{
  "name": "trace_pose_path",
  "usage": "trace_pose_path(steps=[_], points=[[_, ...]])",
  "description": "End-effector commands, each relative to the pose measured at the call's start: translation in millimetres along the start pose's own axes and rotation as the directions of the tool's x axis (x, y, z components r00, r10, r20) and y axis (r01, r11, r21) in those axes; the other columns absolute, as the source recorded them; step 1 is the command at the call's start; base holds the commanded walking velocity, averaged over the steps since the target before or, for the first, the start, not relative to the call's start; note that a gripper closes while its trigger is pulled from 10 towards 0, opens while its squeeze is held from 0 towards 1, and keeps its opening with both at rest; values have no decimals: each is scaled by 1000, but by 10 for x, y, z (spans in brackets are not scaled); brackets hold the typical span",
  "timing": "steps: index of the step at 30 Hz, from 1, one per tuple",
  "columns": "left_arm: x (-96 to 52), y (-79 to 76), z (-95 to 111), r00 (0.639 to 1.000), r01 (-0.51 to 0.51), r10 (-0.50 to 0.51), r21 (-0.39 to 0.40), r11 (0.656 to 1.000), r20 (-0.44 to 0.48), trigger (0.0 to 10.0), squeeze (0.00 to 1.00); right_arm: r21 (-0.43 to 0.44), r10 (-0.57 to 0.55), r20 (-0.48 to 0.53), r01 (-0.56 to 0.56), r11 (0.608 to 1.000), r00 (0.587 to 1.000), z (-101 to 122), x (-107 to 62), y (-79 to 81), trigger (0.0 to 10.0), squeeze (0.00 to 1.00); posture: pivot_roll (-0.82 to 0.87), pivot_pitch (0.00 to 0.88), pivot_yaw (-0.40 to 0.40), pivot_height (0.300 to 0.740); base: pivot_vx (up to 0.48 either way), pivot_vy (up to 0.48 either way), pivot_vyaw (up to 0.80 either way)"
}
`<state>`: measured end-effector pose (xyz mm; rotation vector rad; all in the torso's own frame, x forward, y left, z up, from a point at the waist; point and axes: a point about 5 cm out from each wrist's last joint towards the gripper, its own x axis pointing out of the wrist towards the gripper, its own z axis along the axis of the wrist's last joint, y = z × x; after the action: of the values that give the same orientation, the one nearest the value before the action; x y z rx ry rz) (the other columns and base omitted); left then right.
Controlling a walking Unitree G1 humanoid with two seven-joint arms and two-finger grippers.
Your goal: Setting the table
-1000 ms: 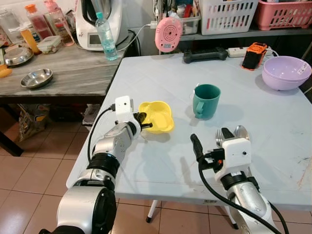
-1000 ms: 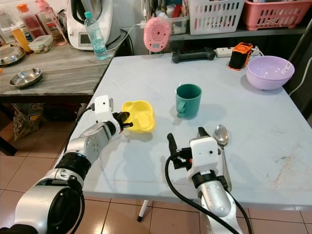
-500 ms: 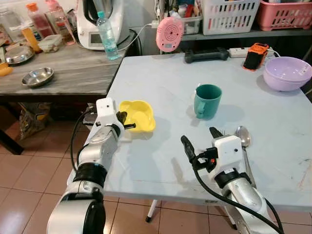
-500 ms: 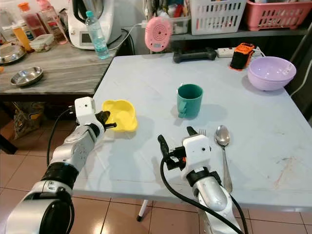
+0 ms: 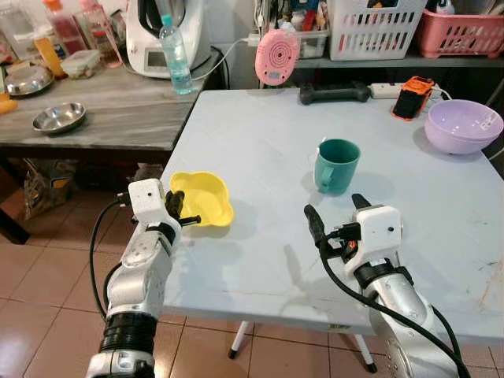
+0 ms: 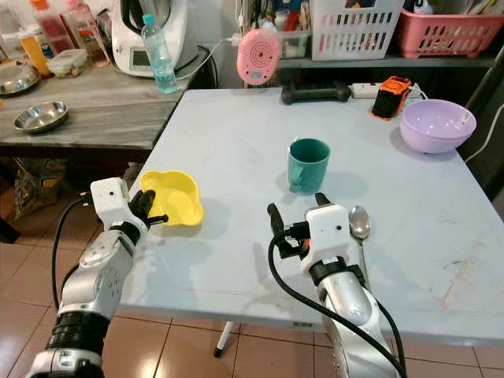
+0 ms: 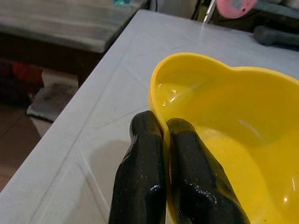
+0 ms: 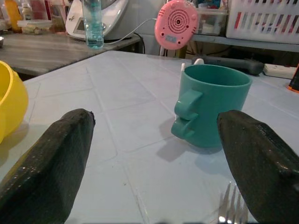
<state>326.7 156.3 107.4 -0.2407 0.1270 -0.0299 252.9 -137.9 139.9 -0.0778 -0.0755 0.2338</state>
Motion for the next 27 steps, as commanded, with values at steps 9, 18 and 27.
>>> trace_pose_path(steps=[9,18,27], points=[[-96,-78,198,993,52,-61,93,994,97,10000,0,36,-42,23,41,999,999,39,8,-20,10000,0,-102,0,70,740,0,0,0],[-127,-163,160,988,113,-125,130,985,92,10000,0,41,-58,4,57,998,998,14,-21,-10,10000,0,-116,0,77,740,0,0,-282],[-104,-184,107,989,127,-134,107,986,62,10000,0,41,-69,7,69,997,998,20,-27,-24,10000,0,-126,0,83,740,0,0,-647]])
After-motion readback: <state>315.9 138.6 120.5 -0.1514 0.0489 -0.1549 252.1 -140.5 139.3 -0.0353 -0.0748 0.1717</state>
